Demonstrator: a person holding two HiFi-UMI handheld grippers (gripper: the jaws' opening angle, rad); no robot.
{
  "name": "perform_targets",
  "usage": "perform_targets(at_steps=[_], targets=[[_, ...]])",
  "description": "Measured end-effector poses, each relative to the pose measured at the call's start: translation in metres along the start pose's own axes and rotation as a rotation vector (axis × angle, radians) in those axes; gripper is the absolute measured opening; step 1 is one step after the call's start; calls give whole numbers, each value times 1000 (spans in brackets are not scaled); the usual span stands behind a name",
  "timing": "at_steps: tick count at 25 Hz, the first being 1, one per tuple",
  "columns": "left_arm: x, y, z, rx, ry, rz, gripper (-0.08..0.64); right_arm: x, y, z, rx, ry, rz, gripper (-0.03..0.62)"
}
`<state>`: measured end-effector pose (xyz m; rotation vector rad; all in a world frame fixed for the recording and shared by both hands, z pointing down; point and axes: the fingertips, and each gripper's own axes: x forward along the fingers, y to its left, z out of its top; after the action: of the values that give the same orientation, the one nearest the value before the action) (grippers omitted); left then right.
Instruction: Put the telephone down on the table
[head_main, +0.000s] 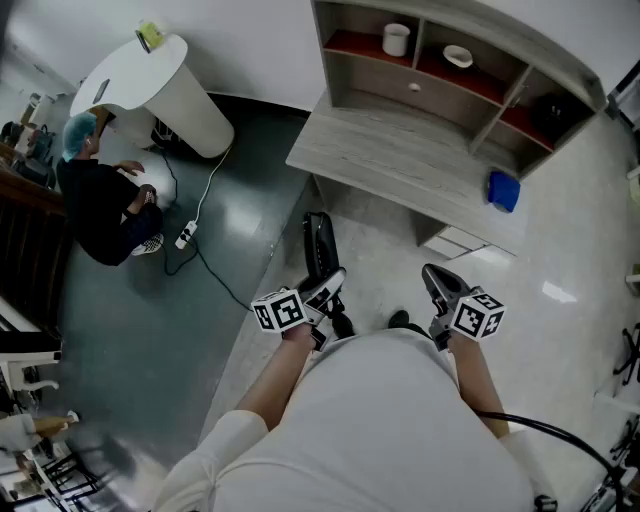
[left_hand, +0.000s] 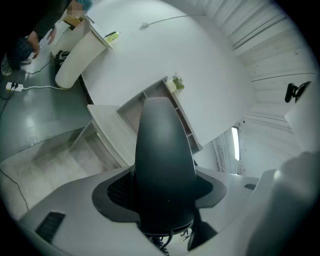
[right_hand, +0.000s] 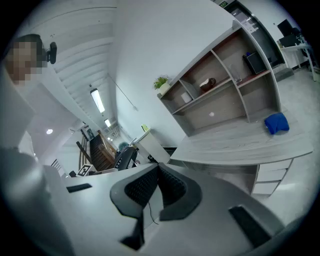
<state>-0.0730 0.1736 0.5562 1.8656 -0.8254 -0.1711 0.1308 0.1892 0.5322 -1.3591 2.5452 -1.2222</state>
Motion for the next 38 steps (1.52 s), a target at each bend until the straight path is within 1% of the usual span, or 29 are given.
perform_targets(at_steps=[7,12,15,25,29,33,38], targets=[[-7,1,3,-18,-33,-10,299,-1,2,-4,2,0,-2,17],[-14,6,6,-17,-40,-6,299,2,7,-7,-3,5,1,17],[-19,9,6,-23,-42,-3,299,4,12,-10,16,4,13,17],[-47,23,6,-24,-8,-23,299,16,32,-37,52,-4,-16,18],[-58,38,9,-2,11,-10,299,22,41,-54,64,-13,-29,18],[-62,40,13,-12,15,-29,299,23,45,-65,73,-7,-43,18],[-61,48,20,-13,8,-14,299,30,42,-60,76,7,-48,18]])
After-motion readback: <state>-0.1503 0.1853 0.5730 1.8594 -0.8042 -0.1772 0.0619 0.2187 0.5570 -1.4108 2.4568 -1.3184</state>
